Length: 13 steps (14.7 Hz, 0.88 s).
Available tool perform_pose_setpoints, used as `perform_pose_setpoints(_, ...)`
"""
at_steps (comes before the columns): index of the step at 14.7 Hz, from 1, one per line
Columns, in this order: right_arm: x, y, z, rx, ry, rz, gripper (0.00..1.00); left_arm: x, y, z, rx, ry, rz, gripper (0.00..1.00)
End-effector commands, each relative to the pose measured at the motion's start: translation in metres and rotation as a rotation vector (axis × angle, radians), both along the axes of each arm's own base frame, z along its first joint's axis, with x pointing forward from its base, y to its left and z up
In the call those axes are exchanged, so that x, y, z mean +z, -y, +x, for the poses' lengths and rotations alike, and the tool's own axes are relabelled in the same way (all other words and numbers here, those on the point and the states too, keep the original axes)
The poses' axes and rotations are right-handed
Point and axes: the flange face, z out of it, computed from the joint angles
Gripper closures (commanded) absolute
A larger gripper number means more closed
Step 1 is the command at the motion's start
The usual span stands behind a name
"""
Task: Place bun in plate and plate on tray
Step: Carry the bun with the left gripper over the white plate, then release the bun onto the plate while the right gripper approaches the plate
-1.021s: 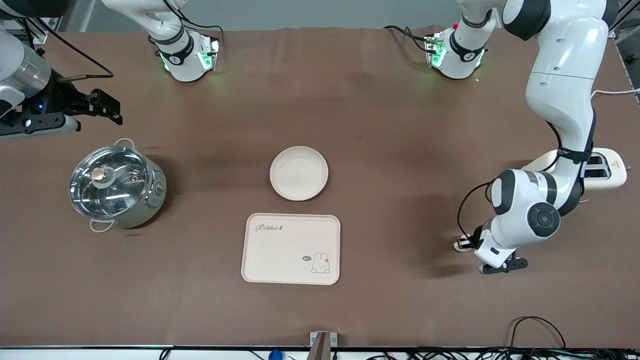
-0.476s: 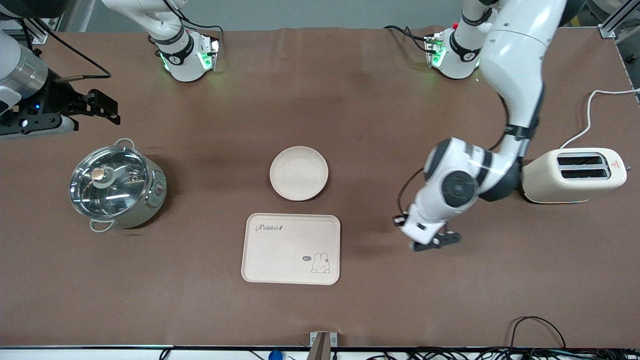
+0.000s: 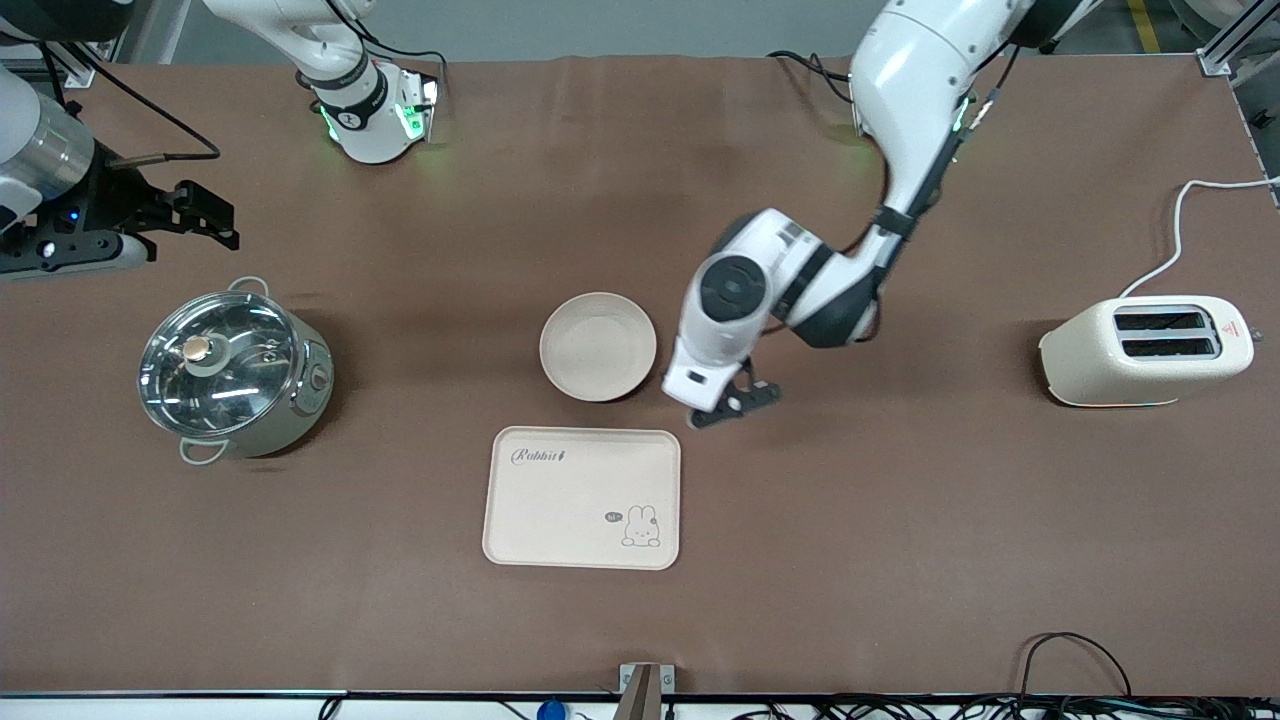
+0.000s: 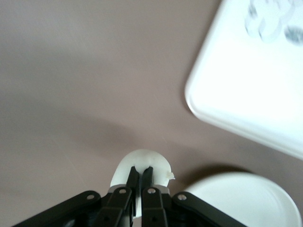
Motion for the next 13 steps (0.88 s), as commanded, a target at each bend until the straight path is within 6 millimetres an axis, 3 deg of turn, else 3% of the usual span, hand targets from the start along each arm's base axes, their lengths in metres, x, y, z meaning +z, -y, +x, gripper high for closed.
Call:
perform_pose_setpoints(1, -0.014, 0.007, -0.002, -0.013, -0.021, -0.013, 0.0, -0.012, 0.046, -0.029, 0.071, 0.0, -0.026, 1.0)
perform_pose_setpoints(5, -0.047, 0.014, -0.007, -0.037, -0.066, -0.001, 0.0, -0.034, 0.101, -0.077, 0.151, -0.01, -0.123, 0.99)
perform_pose_setpoints(8, -0.103, 0.026, -0.018, -0.118, -0.134, 0.122, 0.0, -0.051, 0.118, -0.094, 0.173, -0.002, -0.144, 0.9)
perform_pose_setpoints(10, -0.128, 0.014, -0.023, -0.14, -0.135, 0.185, 0.0, -0.054, 0.114, -0.09, 0.169, -0.001, -0.141, 0.7)
perform_pose_setpoints(11, -0.132, 0.002, -0.02, -0.134, -0.112, 0.205, 0.0, -0.052, 0.112, -0.085, 0.17, 0.006, -0.139, 0.39)
perform_pose_setpoints(12, -0.135, -0.015, -0.019, -0.112, -0.086, 0.204, 0.0, -0.049, 0.11, -0.082, 0.17, 0.016, -0.139, 0.0)
perform_pose_setpoints(13, -0.145, -0.027, -0.017, -0.101, -0.061, 0.203, 0.0, -0.041, 0.11, -0.079, 0.172, 0.021, -0.142, 0.0)
